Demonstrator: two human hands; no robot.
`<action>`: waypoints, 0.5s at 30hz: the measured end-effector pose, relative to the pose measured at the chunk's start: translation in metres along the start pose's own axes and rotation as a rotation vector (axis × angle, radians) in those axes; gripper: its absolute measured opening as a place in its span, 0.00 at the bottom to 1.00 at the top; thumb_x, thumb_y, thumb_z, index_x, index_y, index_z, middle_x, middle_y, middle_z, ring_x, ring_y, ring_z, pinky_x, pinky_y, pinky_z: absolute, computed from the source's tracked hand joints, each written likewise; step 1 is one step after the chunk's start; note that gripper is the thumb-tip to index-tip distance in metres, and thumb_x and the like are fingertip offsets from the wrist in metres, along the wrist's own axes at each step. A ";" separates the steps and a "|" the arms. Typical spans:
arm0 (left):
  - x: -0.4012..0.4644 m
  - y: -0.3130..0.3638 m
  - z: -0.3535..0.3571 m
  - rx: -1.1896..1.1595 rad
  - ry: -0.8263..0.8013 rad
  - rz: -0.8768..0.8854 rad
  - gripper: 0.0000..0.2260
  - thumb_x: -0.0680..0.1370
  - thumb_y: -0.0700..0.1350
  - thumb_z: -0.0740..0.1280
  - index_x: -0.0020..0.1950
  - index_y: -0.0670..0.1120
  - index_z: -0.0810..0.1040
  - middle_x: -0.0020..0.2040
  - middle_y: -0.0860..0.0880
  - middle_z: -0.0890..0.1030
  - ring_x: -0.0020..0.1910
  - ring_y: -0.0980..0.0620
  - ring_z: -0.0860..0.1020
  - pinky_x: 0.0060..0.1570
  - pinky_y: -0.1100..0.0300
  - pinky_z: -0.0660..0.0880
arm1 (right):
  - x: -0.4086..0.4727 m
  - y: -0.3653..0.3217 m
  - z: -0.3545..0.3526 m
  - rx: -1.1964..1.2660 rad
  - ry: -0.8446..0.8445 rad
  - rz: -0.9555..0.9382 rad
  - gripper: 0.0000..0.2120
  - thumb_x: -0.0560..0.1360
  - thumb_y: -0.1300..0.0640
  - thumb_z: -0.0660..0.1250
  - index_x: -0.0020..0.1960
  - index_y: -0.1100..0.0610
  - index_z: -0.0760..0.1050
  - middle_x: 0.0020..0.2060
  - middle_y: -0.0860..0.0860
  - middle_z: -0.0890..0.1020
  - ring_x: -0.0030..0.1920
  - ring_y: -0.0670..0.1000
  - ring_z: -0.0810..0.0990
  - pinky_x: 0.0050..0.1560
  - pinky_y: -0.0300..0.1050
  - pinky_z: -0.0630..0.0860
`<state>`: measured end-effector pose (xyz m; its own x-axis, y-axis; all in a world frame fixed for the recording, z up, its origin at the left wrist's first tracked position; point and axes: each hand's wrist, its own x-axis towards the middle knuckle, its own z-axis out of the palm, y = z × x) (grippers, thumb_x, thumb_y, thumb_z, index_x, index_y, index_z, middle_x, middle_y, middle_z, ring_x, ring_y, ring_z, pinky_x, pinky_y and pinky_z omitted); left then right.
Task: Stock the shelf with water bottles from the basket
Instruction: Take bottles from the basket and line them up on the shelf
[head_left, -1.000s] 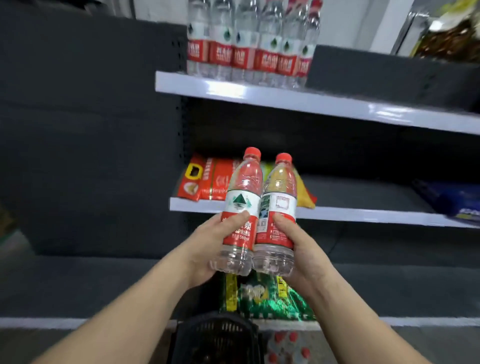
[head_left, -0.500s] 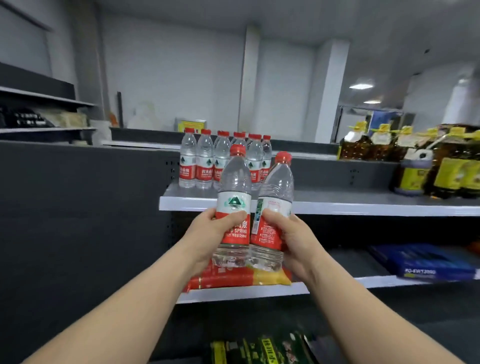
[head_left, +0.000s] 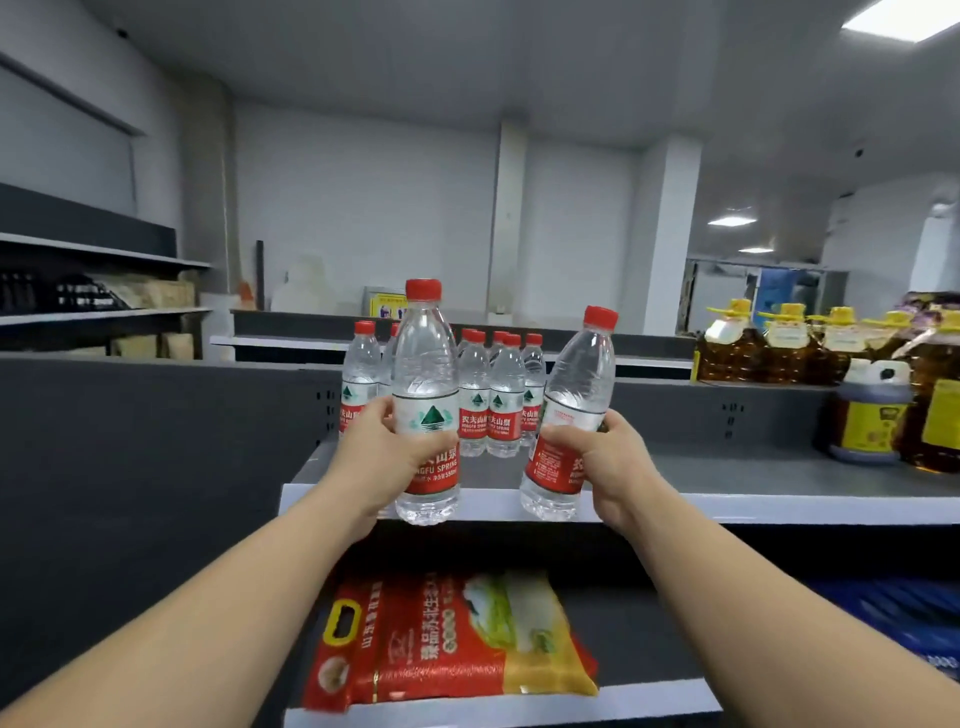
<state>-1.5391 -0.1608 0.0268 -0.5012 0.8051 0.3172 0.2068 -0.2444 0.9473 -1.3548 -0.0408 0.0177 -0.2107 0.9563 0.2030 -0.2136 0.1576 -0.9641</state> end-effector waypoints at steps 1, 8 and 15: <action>0.011 -0.003 -0.001 0.010 0.020 -0.006 0.20 0.70 0.42 0.77 0.57 0.49 0.74 0.47 0.55 0.79 0.46 0.59 0.77 0.49 0.57 0.74 | 0.017 0.002 -0.004 -0.007 0.016 0.006 0.22 0.69 0.68 0.76 0.61 0.60 0.75 0.51 0.58 0.84 0.48 0.56 0.84 0.45 0.50 0.79; 0.096 -0.036 -0.005 0.067 0.138 -0.044 0.20 0.70 0.39 0.77 0.57 0.52 0.75 0.50 0.53 0.81 0.49 0.55 0.80 0.47 0.56 0.75 | 0.149 0.031 -0.015 -0.094 0.034 0.018 0.26 0.67 0.70 0.77 0.61 0.59 0.74 0.52 0.59 0.84 0.50 0.59 0.84 0.56 0.58 0.79; 0.139 -0.080 -0.015 0.144 0.205 -0.096 0.25 0.68 0.36 0.78 0.60 0.49 0.75 0.51 0.51 0.83 0.49 0.52 0.81 0.49 0.53 0.77 | 0.222 0.070 -0.007 -0.281 0.063 0.009 0.25 0.65 0.66 0.80 0.58 0.56 0.75 0.50 0.54 0.84 0.50 0.57 0.84 0.58 0.59 0.80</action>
<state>-1.6378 -0.0374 -0.0041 -0.6814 0.6908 0.2420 0.2599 -0.0808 0.9622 -1.4097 0.1839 -0.0062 -0.1494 0.9700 0.1915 0.0628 0.2026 -0.9772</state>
